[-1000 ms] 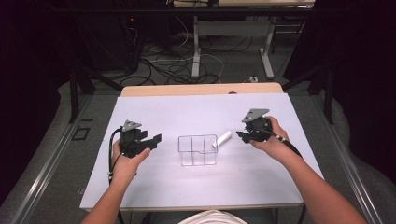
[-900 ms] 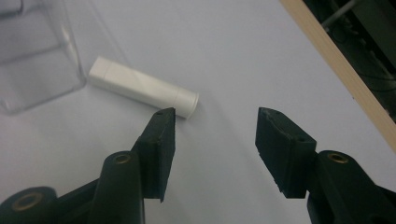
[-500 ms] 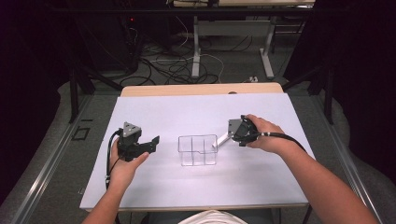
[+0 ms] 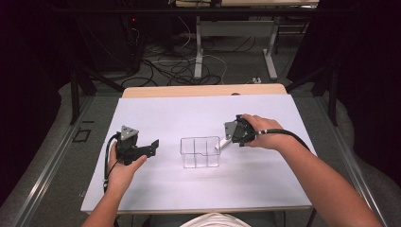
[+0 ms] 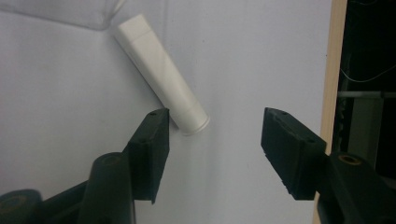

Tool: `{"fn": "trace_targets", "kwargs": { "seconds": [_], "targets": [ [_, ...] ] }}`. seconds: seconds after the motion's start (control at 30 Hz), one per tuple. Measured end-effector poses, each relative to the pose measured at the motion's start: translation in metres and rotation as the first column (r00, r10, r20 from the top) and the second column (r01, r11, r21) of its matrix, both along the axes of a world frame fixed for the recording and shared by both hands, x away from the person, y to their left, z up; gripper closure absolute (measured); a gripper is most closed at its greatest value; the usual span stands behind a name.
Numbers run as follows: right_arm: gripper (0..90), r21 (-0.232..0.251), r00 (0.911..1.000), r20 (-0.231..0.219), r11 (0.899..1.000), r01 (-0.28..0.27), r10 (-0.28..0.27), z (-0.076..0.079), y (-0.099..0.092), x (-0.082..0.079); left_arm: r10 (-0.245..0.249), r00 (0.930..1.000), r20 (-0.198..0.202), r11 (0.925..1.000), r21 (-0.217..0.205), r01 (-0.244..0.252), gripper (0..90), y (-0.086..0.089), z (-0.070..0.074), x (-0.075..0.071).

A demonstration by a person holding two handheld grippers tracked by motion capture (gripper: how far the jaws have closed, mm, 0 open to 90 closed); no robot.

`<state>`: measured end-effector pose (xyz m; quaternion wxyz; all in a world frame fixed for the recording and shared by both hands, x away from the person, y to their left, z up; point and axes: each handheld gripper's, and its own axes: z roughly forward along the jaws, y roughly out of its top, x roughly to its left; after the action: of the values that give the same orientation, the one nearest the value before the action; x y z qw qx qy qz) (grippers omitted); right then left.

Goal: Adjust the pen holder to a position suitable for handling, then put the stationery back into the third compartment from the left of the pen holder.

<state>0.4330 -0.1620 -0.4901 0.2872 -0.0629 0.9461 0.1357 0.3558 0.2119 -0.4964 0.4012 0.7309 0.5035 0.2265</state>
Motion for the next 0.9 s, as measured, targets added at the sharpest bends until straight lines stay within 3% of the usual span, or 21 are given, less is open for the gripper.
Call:
{"fn": "trace_targets", "kwargs": {
  "seconds": [0.07,0.1,0.2,0.3,0.43,0.47,0.53,0.63,0.73,0.8,0.87,0.9],
  "targets": [
    [41.0,-0.067,0.9997,-0.022,0.998,-0.009,0.007,0.001,0.0,0.003,-0.003,1.0,-0.003,1.0,-0.006,0.003,9.7,0.0,-0.001,0.0],
    [40.6,-0.052,0.9994,-0.001,0.998,-0.035,0.035,-0.001,0.0,0.005,-0.004,1.0,-0.004,1.0,-0.006,0.004,9.6,0.0,-0.001,0.0],
    [40.5,-0.086,0.9954,0.011,0.992,-0.094,0.096,-0.002,0.002,0.009,-0.004,1.0,0.003,1.0,-0.001,0.004,9.7,-0.001,-0.002,0.001],
    [40.1,-0.131,0.9861,0.015,0.978,-0.162,0.165,-0.004,0.004,0.011,-0.004,1.0,-0.007,1.0,-0.002,0.004,9.7,0.0,-0.004,0.001],
    [44.6,-0.172,0.9789,0.014,0.965,-0.198,0.204,-0.009,0.004,0.012,-0.005,0.9998,-0.018,1.0,0.0,0.005,10.0,0.0,-0.006,0.002],
    [45.6,-0.206,0.9748,0.012,0.955,-0.216,0.223,-0.01,0.005,0.013,-0.005,0.9998,-0.018,1.0,0.0,0.005,10.1,0.0,-0.007,0.002],
    [47.6,-0.208,0.973,0.018,0.953,-0.221,0.23,-0.013,0.005,0.014,-0.002,0.9999,-0.015,1.0,-0.004,0.002,10.2,0.0,-0.008,0.002],
    [50.7,-0.232,0.9642,0.023,0.939,-0.252,0.264,-0.017,0.006,0.016,0.0,0.9999,-0.016,1.0,-0.005,0.0,10.7,0.001,-0.008,0.003],
    [52.0,-0.245,0.9565,-0.003,0.927,-0.284,0.292,-0.018,0.008,0.018,-0.002,0.9997,-0.024,1.0,-0.007,0.002,11.1,0.002,-0.008,0.003],
    [51.9,-0.238,0.9538,-0.018,0.925,-0.295,0.3,-0.021,0.008,0.019,-0.008,0.9995,-0.031,1.0,0.001,0.008,11.3,0.002,-0.009,0.003],
    [51.7,-0.247,0.9488,-0.03,0.918,-0.312,0.314,-0.023,0.01,0.02,-0.006,0.9997,-0.023,1.0,0.0,0.006,11.6,0.001,-0.009,0.004],
    [51.7,-0.268,0.9422,-0.026,0.906,-0.329,0.334,-0.023,0.011,0.02,-0.005,0.9997,-0.022,1.0,0.0,0.005,11.8,0.001,-0.009,0.004]
  ]
}}
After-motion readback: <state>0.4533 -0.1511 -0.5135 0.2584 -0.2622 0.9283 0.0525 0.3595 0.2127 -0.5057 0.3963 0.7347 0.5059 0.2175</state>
